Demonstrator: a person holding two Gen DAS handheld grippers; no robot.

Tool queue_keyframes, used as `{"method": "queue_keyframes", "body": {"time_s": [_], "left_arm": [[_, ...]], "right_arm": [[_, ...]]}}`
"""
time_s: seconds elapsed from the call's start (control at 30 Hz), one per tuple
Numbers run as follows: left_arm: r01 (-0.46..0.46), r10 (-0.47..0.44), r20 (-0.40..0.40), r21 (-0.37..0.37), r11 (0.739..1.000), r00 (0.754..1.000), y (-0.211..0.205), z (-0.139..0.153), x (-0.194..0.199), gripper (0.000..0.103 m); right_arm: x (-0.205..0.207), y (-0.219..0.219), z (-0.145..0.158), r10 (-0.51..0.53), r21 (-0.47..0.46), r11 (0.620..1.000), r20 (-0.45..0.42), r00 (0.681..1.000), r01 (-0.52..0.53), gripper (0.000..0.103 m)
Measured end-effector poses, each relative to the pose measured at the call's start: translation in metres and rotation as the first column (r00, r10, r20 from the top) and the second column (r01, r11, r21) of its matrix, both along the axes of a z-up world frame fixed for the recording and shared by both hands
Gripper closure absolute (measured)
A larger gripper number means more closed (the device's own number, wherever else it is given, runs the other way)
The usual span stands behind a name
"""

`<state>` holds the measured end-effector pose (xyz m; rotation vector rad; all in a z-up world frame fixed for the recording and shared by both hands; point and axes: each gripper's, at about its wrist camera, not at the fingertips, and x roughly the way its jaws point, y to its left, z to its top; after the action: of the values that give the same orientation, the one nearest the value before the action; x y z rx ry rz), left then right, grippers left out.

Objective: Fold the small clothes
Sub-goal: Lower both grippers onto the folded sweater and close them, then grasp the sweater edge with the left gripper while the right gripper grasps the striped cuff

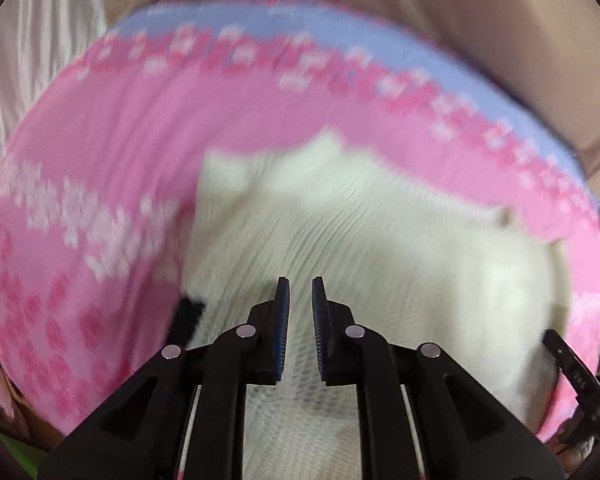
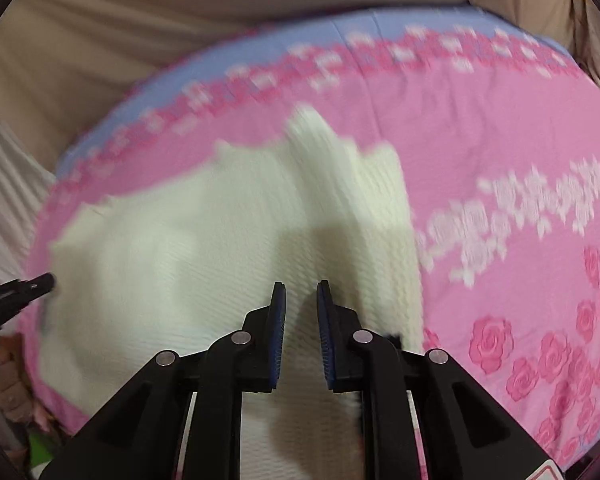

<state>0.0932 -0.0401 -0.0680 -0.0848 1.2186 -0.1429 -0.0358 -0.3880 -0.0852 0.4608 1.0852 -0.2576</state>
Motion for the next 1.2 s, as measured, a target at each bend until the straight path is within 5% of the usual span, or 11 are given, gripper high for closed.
{"method": "queue_keyframes", "body": {"time_s": [0.17, 0.27, 0.37, 0.57, 0.87, 0.93, 1.1, 1.2], "left_arm": [[-0.027, 0.027, -0.002, -0.008, 1.0, 1.0, 0.011, -0.002, -0.003, 0.091], [-0.035, 0.034, -0.018, -0.02, 0.999, 0.999, 0.013, -0.003, -0.005, 0.091], [-0.036, 0.036, -0.021, -0.03, 0.999, 0.999, 0.017, 0.004, -0.011, 0.091], [-0.026, 0.026, 0.002, 0.024, 0.999, 1.0, 0.026, 0.016, -0.03, 0.091], [-0.046, 0.045, 0.013, 0.071, 0.996, 0.999, 0.05, 0.018, -0.045, 0.09], [-0.056, 0.056, 0.007, 0.07, 0.996, 0.998, 0.058, 0.016, -0.048, 0.089], [-0.125, 0.125, 0.001, 0.026, 0.992, 0.992, 0.097, 0.016, -0.046, 0.079], [-0.165, 0.165, -0.019, -0.023, 0.986, 0.986, 0.116, 0.014, -0.041, 0.079]], "right_arm": [[-0.018, -0.003, 0.036, -0.007, 0.003, 1.0, 0.09, 0.996, 0.006, 0.094], [-0.018, -0.003, 0.008, 0.012, -0.058, 0.998, -0.015, 1.0, -0.013, 0.098], [-0.026, 0.002, 0.023, -0.012, -0.025, 1.0, 0.027, 1.0, 0.013, 0.098], [-0.012, 0.08, 0.072, 0.222, -0.058, 0.975, 0.124, 0.967, -0.216, 0.096], [0.035, 0.188, 0.018, 0.47, -0.059, 0.881, -0.014, 0.883, -0.47, 0.096], [0.04, 0.191, 0.008, 0.464, -0.06, 0.883, -0.041, 0.885, -0.466, 0.096], [0.039, 0.193, 0.036, 0.435, -0.042, 0.9, 0.021, 0.9, -0.434, 0.096], [0.048, 0.198, 0.02, 0.438, -0.06, 0.896, -0.033, 0.898, -0.439, 0.096]]}}
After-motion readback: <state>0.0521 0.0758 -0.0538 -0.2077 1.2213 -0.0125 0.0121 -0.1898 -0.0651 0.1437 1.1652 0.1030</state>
